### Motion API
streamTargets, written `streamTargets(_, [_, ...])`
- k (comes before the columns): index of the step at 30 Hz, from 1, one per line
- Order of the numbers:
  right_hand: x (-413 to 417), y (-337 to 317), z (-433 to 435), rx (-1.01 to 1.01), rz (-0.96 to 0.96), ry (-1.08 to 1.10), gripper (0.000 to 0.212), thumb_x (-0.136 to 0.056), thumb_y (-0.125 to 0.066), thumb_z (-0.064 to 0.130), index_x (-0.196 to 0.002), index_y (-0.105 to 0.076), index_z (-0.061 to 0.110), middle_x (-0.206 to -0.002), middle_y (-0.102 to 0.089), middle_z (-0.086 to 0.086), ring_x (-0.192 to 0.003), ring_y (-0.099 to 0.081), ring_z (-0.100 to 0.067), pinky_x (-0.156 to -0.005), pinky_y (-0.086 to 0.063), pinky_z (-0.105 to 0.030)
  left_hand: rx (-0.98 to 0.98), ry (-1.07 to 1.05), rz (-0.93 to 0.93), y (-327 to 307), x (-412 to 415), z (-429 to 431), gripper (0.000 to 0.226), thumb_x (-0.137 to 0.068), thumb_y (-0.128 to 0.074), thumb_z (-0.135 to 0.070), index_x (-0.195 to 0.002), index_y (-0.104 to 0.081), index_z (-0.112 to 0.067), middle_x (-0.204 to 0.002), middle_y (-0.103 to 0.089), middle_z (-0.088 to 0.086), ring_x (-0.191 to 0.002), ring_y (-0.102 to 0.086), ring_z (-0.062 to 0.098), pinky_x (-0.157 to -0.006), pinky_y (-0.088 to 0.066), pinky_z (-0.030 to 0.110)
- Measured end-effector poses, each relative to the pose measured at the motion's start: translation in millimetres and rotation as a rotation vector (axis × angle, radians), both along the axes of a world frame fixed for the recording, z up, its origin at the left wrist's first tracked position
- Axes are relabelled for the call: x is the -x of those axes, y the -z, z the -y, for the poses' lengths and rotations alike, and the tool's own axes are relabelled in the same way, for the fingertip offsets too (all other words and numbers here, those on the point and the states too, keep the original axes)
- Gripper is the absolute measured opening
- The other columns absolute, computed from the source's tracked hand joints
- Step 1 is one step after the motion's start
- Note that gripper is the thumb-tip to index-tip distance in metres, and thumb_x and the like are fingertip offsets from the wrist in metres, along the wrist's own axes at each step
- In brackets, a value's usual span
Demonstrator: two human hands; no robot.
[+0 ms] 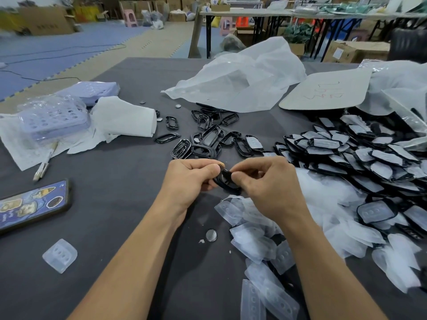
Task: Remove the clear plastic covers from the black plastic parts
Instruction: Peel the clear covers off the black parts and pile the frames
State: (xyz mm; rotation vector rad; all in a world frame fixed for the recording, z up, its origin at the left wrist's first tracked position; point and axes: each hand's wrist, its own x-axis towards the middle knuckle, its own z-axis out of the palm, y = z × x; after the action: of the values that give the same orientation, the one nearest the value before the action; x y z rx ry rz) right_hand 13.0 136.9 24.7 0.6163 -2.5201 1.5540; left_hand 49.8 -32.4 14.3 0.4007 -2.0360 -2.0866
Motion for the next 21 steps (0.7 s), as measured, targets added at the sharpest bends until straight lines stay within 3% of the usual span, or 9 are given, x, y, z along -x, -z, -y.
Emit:
streamTargets(4, [8.3, 1.1, -4.6, 0.221, 0.153, 0.168, 0.021, -0.083, -0.077, 0.010, -0.072, -0.079, 0.027, -0.067, -0.073, 0.007, -0.063, -0.065, -0.008, -0.064, -0.055, -0.029, 0.031, 0.033, -0.020, -0.9, -0.5, 0.0, 0.028, -0.090, -0.073, -0.001, -0.079, -0.086, -0.023, -0.074, -0.075, 0.007, -0.061, -0.060, 0.010, -0.065, -0.056, 0.021])
streamTargets(9, [6.4, -1.5, 0.1, 0.238, 0.456, -0.039, 0.030, -0.090, -0.069, 0.001, -0.069, -0.080, 0.021, -0.061, -0.066, -0.003, -0.051, -0.051, -0.012, -0.053, -0.042, -0.028, 0.098, 0.045, -0.082, 0.2, 0.8, 0.9, 0.032, -0.089, -0.075, -0.001, -0.077, -0.085, -0.029, -0.069, -0.075, 0.004, -0.057, -0.060, 0.008, -0.062, -0.054, 0.018])
streamTargets(13, [5.6, -2.8, 0.0, 0.285, 0.631, -0.128, 0.025, -0.094, -0.067, 0.004, -0.077, -0.080, 0.016, -0.073, -0.063, -0.011, -0.056, -0.046, -0.013, -0.057, -0.038, -0.026, 0.144, -0.037, -0.092, 3.3, 1.4, 2.4, 0.028, -0.088, -0.079, -0.006, -0.078, -0.085, -0.032, -0.072, -0.078, 0.007, -0.059, -0.062, 0.010, -0.065, -0.055, 0.023])
streamTargets(15, [5.9, -3.8, -2.5, 0.263, 0.645, -0.190, 0.010, -0.090, -0.070, 0.001, -0.089, -0.078, 0.008, -0.073, -0.064, -0.007, -0.056, -0.046, -0.011, -0.058, -0.038, -0.025, 0.164, -0.056, -0.087, 4.1, 1.6, 3.0, 0.024, -0.087, -0.080, -0.010, -0.079, -0.085, -0.033, -0.072, -0.078, 0.006, -0.060, -0.064, 0.010, -0.067, -0.055, 0.026])
streamTargets(17, [5.4, -3.2, -4.0, 0.233, 0.638, -0.220, 0.012, -0.086, -0.073, -0.003, -0.097, -0.075, 0.002, -0.070, -0.064, -0.003, -0.056, -0.045, -0.012, -0.056, -0.036, -0.027, 0.167, -0.072, -0.090, 4.6, 1.2, 1.6, 0.018, -0.084, -0.080, -0.015, -0.080, -0.085, -0.032, -0.072, -0.078, 0.005, -0.059, -0.064, 0.010, -0.066, -0.054, 0.026])
streamTargets(21, [4.4, -1.2, -1.9, 0.237, 0.614, -0.177, 0.018, -0.084, -0.072, -0.009, -0.086, -0.076, 0.008, -0.067, -0.064, -0.006, -0.050, -0.043, -0.012, -0.048, -0.032, -0.028, 0.165, -0.094, -0.073, 3.9, 0.8, -3.4, 0.016, -0.084, -0.080, -0.015, -0.080, -0.085, -0.030, -0.071, -0.078, 0.000, -0.057, -0.063, 0.009, -0.062, -0.054, 0.022])
